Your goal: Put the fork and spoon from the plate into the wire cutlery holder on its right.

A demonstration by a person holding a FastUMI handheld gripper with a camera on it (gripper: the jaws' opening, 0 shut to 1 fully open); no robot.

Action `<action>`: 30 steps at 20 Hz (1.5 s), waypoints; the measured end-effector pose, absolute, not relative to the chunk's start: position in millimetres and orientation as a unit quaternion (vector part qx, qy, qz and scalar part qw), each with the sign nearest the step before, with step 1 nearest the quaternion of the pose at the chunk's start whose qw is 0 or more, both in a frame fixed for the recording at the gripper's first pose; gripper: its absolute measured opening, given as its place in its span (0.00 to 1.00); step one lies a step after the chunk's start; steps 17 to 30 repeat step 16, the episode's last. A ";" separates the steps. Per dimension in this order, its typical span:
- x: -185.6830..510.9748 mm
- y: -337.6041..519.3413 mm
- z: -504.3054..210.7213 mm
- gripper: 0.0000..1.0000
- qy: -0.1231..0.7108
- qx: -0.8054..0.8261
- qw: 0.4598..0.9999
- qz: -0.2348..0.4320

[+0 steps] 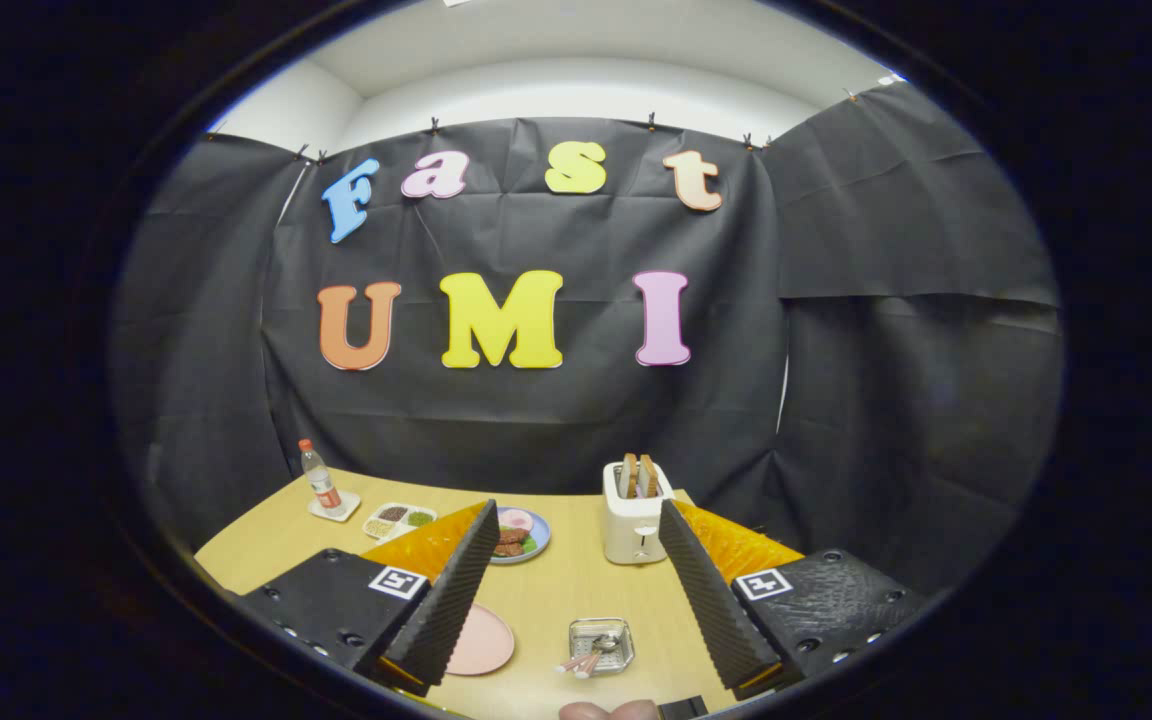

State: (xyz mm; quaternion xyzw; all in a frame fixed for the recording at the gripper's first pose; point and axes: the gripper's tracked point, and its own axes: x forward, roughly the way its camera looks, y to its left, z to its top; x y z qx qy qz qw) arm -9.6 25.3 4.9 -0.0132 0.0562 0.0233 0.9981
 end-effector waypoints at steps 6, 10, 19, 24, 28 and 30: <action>-7.7 29.6 5.2 0.96 0.058 -0.015 0.998 0.029; -8.0 30.3 8.3 0.96 0.053 -0.015 0.998 0.029; -6.5 29.3 11.9 0.96 0.047 -0.012 0.998 0.028; -6.5 29.3 11.9 0.96 0.047 -0.012 0.998 0.028; -6.5 29.3 11.9 0.96 0.047 -0.012 0.998 0.028; -6.5 29.3 11.9 0.96 0.047 -0.012 0.998 0.028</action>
